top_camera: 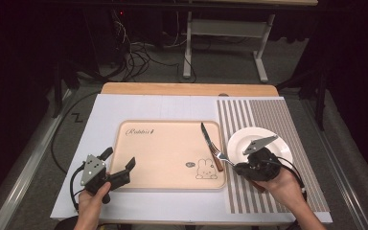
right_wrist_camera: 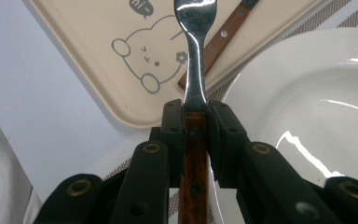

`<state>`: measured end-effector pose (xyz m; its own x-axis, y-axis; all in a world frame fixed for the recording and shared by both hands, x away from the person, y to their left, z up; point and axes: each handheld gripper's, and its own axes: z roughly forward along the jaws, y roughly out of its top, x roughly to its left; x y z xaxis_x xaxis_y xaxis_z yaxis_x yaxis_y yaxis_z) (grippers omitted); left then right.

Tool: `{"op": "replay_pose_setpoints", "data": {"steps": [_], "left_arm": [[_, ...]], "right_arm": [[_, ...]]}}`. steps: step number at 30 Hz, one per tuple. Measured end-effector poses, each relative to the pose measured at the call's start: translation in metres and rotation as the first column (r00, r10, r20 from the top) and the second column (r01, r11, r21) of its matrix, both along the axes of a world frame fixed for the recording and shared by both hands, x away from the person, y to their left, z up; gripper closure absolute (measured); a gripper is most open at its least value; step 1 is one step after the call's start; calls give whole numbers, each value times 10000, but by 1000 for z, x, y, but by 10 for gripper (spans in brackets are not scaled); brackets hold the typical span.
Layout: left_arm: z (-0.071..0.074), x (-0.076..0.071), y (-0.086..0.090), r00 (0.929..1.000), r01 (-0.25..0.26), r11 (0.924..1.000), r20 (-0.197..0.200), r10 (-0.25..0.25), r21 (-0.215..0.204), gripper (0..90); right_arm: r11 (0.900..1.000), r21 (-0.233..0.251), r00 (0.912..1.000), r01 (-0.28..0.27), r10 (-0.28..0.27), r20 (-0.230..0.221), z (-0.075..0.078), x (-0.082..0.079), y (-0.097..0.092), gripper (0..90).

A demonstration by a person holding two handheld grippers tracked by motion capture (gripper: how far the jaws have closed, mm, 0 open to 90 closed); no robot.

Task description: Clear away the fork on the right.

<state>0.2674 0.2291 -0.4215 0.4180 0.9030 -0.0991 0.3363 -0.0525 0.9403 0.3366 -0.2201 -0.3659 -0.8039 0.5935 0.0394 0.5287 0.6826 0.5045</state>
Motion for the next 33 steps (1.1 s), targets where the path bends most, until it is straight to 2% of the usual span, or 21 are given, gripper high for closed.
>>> {"op": "replay_pose_setpoints", "data": {"steps": [14, 33], "left_arm": [[0, 0, -1, 10000, 36, 10000, -11, -36, 12, 136], [0, 1, 0, 10000, -20, 10000, 4, 20, -21, 137]], "right_arm": [[9992, 361, 9998, 165, -159, -155, 4, 22, 31, 795], [9969, 446, 9962, 646, -617, -618, -2, 51, 74, 795]]}}
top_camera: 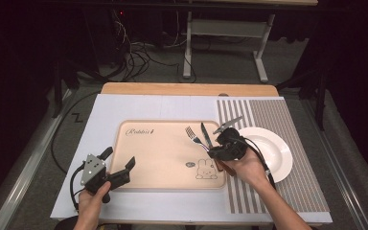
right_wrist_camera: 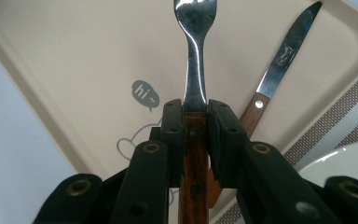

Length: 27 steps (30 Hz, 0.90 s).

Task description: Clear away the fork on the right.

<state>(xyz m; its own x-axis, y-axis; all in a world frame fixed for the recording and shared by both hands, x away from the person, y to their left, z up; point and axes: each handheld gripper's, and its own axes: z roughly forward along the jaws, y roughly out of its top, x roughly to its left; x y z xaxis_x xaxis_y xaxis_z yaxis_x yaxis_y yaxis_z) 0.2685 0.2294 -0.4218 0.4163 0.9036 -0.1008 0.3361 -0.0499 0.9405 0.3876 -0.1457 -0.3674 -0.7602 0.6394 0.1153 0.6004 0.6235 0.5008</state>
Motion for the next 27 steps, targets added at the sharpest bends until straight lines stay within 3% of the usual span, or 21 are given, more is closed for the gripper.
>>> {"op": "replay_pose_setpoints", "data": {"steps": [17, 27], "left_arm": [[0, 0, 0, 10000, 15, 10000, 24, -14, -40, 138], [0, 0, 0, 10000, 6, 10000, 27, -6, -34, 138]], "right_arm": [[9980, -348, 9980, 532, -543, -331, -21, 21, 36, 794], [9956, -770, 9973, 534, -570, -455, -36, 28, 47, 794]]}}
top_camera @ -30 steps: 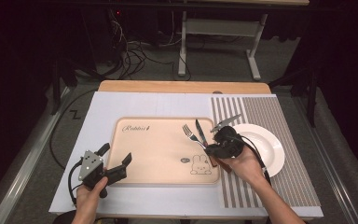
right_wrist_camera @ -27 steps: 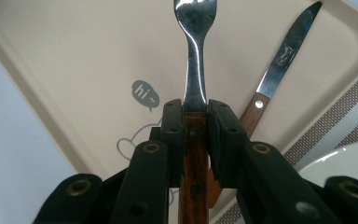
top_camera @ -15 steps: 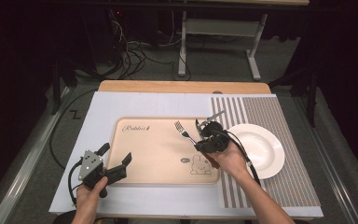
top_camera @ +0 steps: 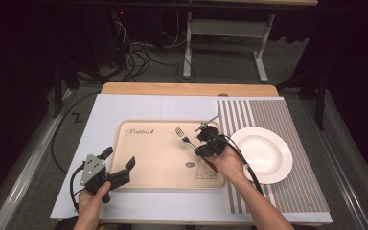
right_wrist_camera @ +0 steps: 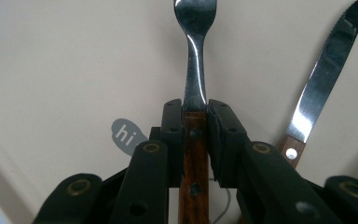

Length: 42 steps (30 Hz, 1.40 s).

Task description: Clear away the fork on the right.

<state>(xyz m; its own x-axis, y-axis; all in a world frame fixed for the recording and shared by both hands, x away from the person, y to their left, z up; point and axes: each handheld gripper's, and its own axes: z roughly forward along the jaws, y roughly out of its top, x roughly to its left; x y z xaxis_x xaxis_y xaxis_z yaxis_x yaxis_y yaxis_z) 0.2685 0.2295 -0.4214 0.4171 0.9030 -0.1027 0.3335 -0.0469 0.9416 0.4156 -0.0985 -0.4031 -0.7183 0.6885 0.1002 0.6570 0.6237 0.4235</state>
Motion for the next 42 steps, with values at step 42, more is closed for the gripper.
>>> {"op": "replay_pose_setpoints", "data": {"steps": [42], "left_arm": [[0, 1, -1, 10000, 67, 10000, 20, -67, -12, 138]], "right_arm": [[9930, -704, 9940, -945, 980, 488, -17, -10, 18, 900]]}}
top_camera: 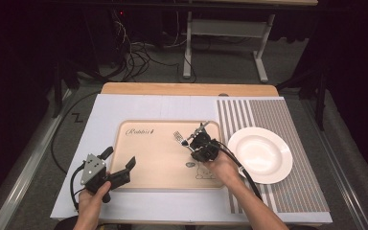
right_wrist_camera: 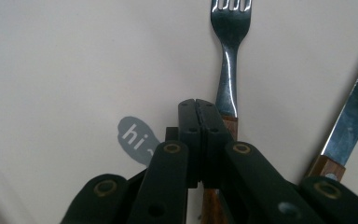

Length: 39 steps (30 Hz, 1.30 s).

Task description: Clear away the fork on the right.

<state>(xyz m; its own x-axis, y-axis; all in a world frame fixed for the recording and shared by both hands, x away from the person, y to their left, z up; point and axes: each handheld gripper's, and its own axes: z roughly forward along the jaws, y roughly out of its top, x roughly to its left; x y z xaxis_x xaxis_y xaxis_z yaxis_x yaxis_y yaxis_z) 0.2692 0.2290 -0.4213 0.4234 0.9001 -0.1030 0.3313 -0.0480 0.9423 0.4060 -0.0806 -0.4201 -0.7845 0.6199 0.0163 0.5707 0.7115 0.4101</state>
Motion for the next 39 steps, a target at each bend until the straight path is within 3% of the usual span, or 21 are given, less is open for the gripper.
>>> {"op": "replay_pose_setpoints", "data": {"steps": [22, 34, 39], "left_arm": [[0, 0, 0, 10000, 0, 10000, -5, 0, 61, 138], [0, 0, 0, 10000, -3, 10000, -16, 3, 79, 138], [0, -1, 0, 10000, 0, 10000, -7, 0, 91, 138]], "right_arm": [[9925, 300, 9928, 1189, -1193, 134, -4, 23, -16, 900], [9920, 373, 9922, 1209, -1218, 251, -4, 27, -21, 897], [9931, 632, 9947, 985, -1002, 248, 0, 23, -22, 838]]}}
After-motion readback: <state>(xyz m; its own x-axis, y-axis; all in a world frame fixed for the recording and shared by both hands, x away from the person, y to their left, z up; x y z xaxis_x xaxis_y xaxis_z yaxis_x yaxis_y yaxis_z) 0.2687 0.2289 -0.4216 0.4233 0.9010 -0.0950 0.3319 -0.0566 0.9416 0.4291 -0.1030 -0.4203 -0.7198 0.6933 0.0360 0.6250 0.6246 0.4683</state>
